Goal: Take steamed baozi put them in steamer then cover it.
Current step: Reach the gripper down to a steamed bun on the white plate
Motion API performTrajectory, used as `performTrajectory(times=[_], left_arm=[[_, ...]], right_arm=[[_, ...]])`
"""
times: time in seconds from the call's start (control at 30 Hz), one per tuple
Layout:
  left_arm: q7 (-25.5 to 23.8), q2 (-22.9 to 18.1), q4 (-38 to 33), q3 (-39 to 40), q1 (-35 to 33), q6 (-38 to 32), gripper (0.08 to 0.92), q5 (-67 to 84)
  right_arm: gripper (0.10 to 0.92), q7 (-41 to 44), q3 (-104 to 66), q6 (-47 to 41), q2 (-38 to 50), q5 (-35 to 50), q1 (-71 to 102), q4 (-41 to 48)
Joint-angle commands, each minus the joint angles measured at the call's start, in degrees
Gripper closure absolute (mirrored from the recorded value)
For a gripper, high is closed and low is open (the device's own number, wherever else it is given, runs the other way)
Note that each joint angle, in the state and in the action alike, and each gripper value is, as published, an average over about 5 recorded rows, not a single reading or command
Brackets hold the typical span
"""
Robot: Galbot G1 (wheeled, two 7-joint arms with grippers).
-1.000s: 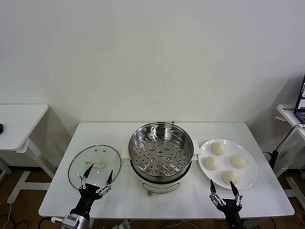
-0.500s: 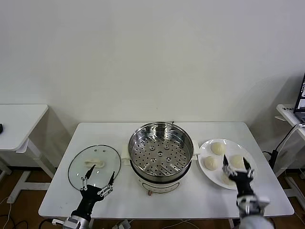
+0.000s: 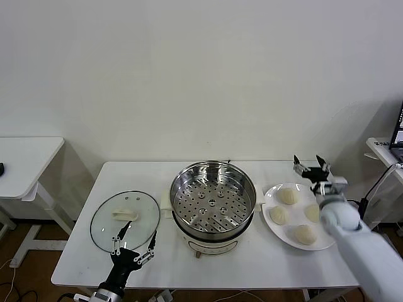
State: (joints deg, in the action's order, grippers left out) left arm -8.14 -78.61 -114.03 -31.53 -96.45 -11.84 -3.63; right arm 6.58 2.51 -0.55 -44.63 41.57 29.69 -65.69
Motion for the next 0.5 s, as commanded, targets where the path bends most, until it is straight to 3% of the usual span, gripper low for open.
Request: performTrajectory(times=[0.03, 0.13, 0.23, 0.5], left_arm=[[0.1, 0.1, -0.2, 0.2, -0.3, -0.1, 0.177, -0.4], [0.2, 0.1, -0.6, 0.1, -0.5, -0.2, 0.177, -0.4], [0.3, 0.0, -0.8, 0.1, -0.7, -0.2, 0.177, -0.3], [1.1, -1.0, -0.8, 0.3, -0.8, 0.7, 0.177, -0.4]], right_arm=[[0.203, 45.3, 24.2, -1.8, 3.9, -16.0, -28.3, 24.0], [0.203, 61.5, 26.0, 3.1, 1.2, -29.4, -33.2, 30.3], [0.203, 71.2, 26.2, 6.6, -1.4, -40.8, -35.8, 33.3], [0.203, 78.1, 29.2, 9.2, -5.5, -54.5, -37.1, 32.0]])
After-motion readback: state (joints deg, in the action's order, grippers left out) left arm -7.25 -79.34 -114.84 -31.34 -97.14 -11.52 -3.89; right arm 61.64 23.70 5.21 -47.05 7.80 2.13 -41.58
